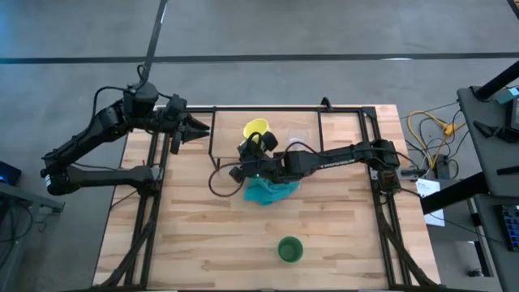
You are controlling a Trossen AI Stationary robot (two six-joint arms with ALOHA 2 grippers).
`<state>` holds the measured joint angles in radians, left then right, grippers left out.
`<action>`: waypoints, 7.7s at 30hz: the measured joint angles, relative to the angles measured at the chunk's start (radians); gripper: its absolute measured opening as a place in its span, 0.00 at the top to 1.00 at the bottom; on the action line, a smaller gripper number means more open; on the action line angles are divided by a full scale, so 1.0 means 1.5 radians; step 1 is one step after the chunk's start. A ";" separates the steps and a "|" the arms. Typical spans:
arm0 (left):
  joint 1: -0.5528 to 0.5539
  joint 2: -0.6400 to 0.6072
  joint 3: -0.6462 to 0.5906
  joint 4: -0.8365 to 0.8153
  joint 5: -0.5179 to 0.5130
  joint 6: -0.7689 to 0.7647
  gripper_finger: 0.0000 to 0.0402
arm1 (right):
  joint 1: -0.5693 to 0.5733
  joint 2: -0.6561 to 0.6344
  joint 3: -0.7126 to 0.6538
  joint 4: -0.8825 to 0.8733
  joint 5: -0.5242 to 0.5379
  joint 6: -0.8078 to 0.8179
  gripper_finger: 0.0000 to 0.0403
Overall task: Stack small to large cups/mugs on shelf
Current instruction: Put the yellow cup on the shelf
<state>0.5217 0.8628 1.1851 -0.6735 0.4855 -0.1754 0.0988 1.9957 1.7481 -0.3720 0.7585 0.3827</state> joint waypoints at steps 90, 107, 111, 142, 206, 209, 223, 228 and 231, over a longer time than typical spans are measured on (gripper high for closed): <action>0.000 0.013 0.000 0.007 0.000 -0.001 0.76 | -0.052 -0.003 -0.097 0.132 -0.200 -0.046 0.97; 0.000 0.012 -0.001 0.001 0.000 0.000 0.76 | -0.053 -0.020 -0.117 0.129 -0.249 -0.092 0.97; 0.000 0.012 -0.001 0.001 0.000 0.000 0.76 | -0.053 -0.024 -0.117 0.126 -0.254 -0.101 0.97; -0.001 0.124 -0.049 0.101 0.024 0.053 0.76 | -0.060 -0.042 -0.130 0.122 -0.249 -0.069 0.97; 0.001 0.291 -0.044 0.137 0.056 0.360 0.98 | -0.060 -0.044 -0.127 0.121 -0.269 -0.068 0.97; 0.001 0.286 -0.045 0.136 0.054 0.359 0.98 | -0.060 -0.045 -0.127 0.122 -0.269 -0.068 0.97; -0.001 0.276 -0.050 0.121 0.027 0.345 0.98 | -0.062 -0.074 -0.127 0.101 -0.286 -0.027 0.90; -0.001 0.277 -0.049 0.118 0.021 0.346 0.99 | -0.062 -0.076 -0.127 0.098 -0.294 -0.016 0.79; 0.000 0.277 -0.051 0.123 0.022 0.345 1.00 | -0.062 -0.076 -0.115 0.094 -0.295 -0.015 0.73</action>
<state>0.5217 1.2778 1.1092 -0.4890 0.5190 0.3428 0.0059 1.8820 1.5749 -0.2305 0.3164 0.3602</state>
